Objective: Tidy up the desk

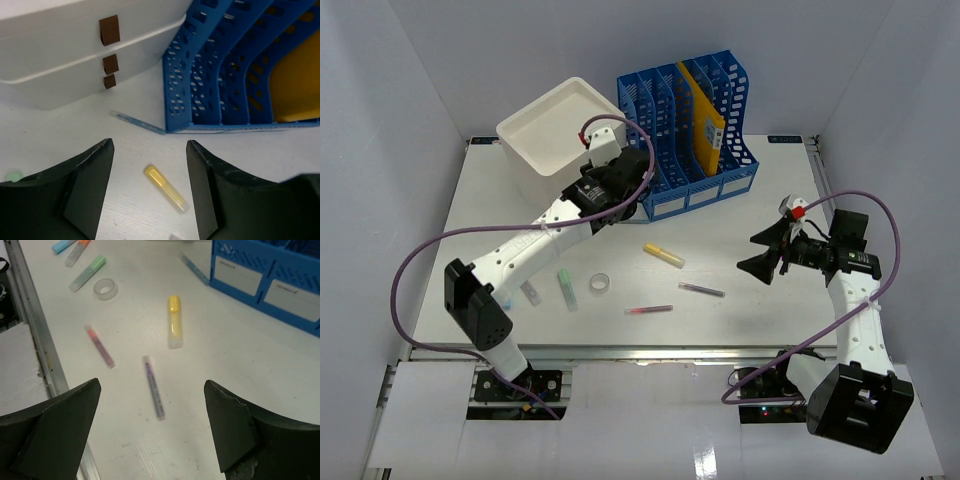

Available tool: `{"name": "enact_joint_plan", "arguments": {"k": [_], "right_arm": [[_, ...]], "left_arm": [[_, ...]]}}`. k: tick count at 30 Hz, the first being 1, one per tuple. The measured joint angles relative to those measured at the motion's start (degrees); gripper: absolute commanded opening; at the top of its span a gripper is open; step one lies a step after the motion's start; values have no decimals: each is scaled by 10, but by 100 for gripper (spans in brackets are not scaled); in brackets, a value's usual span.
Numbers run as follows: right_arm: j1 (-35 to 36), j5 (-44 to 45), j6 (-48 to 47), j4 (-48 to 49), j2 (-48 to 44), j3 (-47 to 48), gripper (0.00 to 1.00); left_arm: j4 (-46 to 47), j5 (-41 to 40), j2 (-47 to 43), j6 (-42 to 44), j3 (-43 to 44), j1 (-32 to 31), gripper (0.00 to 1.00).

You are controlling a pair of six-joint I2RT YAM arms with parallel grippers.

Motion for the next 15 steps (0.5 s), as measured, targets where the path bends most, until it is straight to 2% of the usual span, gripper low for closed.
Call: {"name": "enact_joint_plan", "arguments": {"k": [9,15], "right_arm": [[0,-21,-44,-48,12,-13,90],[0,-19,-50,-50,-6,-21,90]], "left_arm": [[-82,-45,119,40,121,50,66],[-97,-82,182,86,172,65,65]]}}
